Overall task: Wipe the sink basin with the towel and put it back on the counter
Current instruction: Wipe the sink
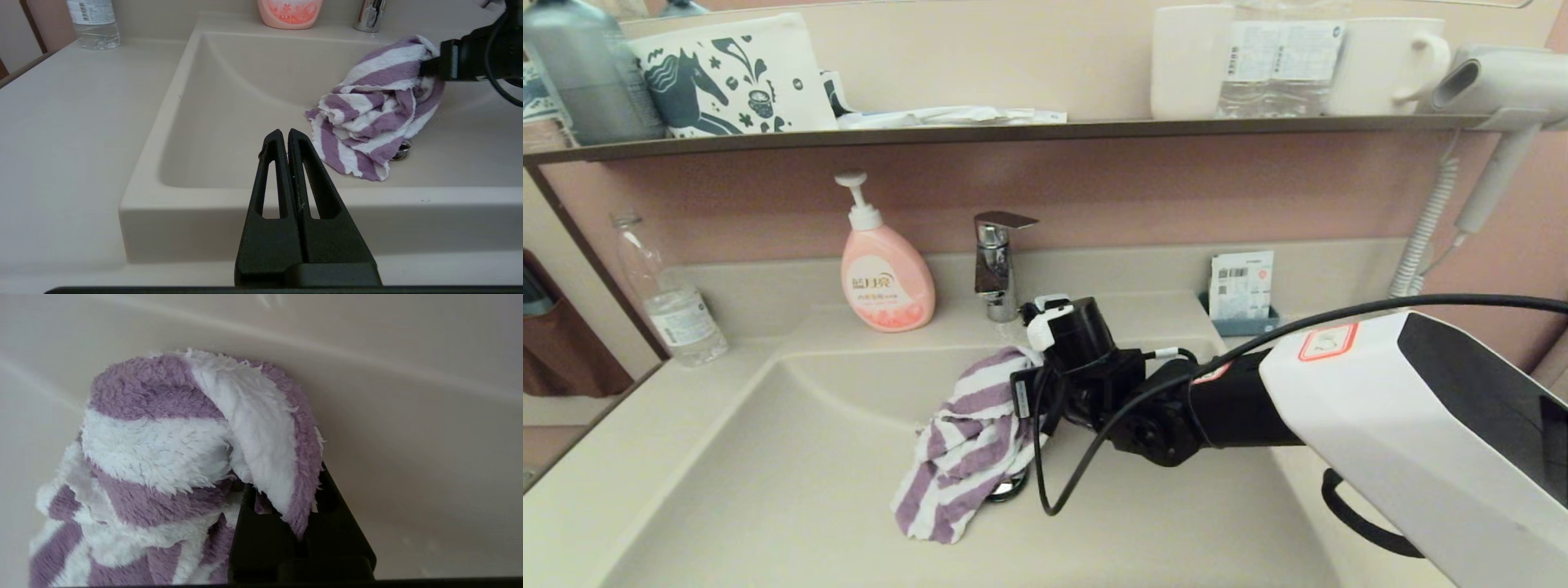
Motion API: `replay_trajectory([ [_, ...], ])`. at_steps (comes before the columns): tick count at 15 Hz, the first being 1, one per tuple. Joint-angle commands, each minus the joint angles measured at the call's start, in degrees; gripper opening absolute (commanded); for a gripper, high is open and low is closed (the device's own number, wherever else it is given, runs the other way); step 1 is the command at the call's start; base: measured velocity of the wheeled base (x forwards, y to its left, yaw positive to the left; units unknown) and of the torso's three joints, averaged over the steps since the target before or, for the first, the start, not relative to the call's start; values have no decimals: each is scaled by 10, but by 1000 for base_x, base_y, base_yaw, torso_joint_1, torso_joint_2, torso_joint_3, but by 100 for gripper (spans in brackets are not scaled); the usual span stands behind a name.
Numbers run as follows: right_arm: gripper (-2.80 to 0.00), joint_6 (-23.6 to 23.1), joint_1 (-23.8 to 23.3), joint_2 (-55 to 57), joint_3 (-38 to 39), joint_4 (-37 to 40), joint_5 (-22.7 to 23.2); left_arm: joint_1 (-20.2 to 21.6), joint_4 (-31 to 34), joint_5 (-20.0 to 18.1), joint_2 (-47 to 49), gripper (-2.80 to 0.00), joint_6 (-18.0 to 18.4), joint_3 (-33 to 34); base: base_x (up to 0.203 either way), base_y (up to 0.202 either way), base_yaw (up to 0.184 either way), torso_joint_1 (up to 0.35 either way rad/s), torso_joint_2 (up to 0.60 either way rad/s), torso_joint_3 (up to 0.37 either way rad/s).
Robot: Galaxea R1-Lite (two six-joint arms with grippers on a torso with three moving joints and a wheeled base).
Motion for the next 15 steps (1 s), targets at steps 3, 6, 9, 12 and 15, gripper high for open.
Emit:
replay_trajectory([
  [3, -280, 1, -15, -45, 36, -1, -1, 0, -1, 0, 0, -280, 0, 0, 0, 0, 0, 0, 0, 0],
  [6, -280, 2, -33, -75, 88, -2, -10, 0, -1, 0, 0, -280, 0, 0, 0, 0, 0, 0, 0, 0],
  [9, -280, 0, -69, -103, 154, -37, -11, 0, -1, 0, 0, -280, 0, 0, 0, 0, 0, 0, 0, 0],
  [12, -280, 0, -119, -139, 193, -49, -11, 0, -1, 0, 0, -280, 0, 0, 0, 0, 0, 0, 0, 0],
  [15, -280, -1, -150, -185, 234, -49, -11, 0, -1, 0, 0, -280, 0, 0, 0, 0, 0, 0, 0, 0],
])
